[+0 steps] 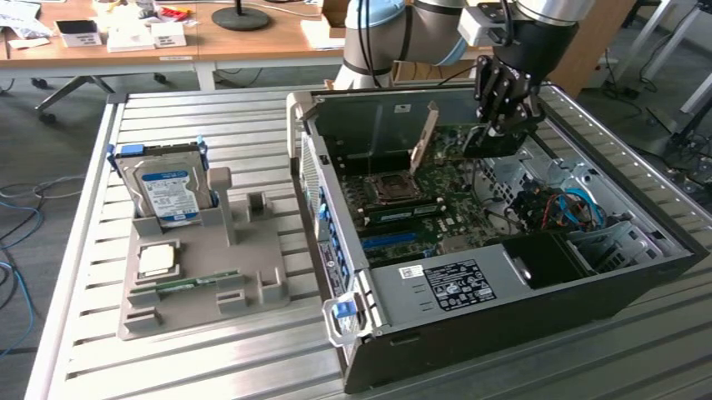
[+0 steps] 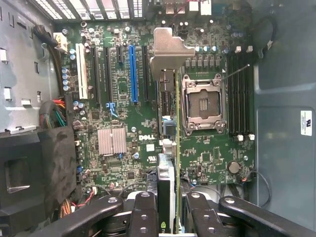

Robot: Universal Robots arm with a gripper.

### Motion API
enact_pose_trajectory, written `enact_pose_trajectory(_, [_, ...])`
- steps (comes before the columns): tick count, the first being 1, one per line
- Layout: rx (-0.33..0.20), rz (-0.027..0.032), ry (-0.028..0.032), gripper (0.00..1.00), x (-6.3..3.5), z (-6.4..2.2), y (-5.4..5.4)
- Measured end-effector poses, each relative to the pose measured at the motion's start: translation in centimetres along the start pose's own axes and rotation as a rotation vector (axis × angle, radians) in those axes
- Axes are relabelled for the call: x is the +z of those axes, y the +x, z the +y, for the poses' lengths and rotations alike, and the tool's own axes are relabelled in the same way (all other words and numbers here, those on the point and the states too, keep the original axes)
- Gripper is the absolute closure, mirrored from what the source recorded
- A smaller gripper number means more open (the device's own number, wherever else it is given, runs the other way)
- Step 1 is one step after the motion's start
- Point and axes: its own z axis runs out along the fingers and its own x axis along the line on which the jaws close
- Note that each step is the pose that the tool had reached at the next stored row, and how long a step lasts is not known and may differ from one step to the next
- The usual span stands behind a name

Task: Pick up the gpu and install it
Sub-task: 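Insert the gpu into the slot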

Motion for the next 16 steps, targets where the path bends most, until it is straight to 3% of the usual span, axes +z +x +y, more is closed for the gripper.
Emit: enact_pose_trajectory(16, [-0.006, -0.0005, 0.0005, 0.73, 0.68, 0.36, 0.07])
